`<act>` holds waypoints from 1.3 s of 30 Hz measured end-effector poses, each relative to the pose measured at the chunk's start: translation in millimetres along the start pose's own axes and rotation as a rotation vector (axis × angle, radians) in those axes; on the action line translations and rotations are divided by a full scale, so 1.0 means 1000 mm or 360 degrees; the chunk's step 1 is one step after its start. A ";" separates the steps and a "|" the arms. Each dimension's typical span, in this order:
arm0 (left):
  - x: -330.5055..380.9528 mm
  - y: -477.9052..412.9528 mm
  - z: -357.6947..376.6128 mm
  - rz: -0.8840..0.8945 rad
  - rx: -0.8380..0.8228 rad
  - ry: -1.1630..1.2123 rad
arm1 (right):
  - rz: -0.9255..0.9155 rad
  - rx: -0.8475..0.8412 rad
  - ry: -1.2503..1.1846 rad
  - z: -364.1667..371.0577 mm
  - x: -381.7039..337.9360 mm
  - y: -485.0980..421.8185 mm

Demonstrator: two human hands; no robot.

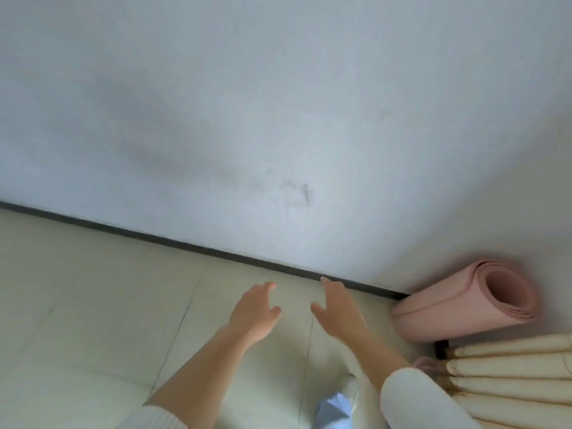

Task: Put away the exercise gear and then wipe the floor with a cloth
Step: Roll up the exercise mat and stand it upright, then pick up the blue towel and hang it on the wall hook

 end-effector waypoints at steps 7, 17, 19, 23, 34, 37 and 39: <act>-0.206 0.121 -0.142 -0.0461 0.0381 0.0161 | -0.0656 -0.0186 0.0179 0.085 -0.255 0.048; -0.453 0.244 -0.286 -0.0946 0.0899 0.0404 | -0.1343 -0.0440 0.0664 0.228 -0.557 0.077; -0.508 0.254 -0.317 -0.1027 0.0941 0.0400 | -0.1508 -0.0474 0.0761 0.267 -0.622 0.082; -0.606 0.269 -0.372 -0.1159 0.0996 0.0451 | -0.1663 -0.0524 0.0870 0.334 -0.738 0.084; -0.875 0.342 -0.527 -0.1520 0.1228 0.0572 | -0.1936 -0.0694 0.1012 0.505 -1.049 0.129; -0.961 0.354 -0.565 -0.1536 0.1174 0.0562 | -0.1967 -0.0705 0.0995 0.562 -1.134 0.136; -1.017 0.364 -0.589 -0.1529 0.1154 0.0561 | -0.1927 -0.0710 0.0962 0.598 -1.186 0.139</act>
Point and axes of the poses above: each hand's wrist, its own y-axis away from the middle knuckle, its own z-axis out of the palm, x = y × z, the point moved 6 cm from there along -y, towards the middle knuckle
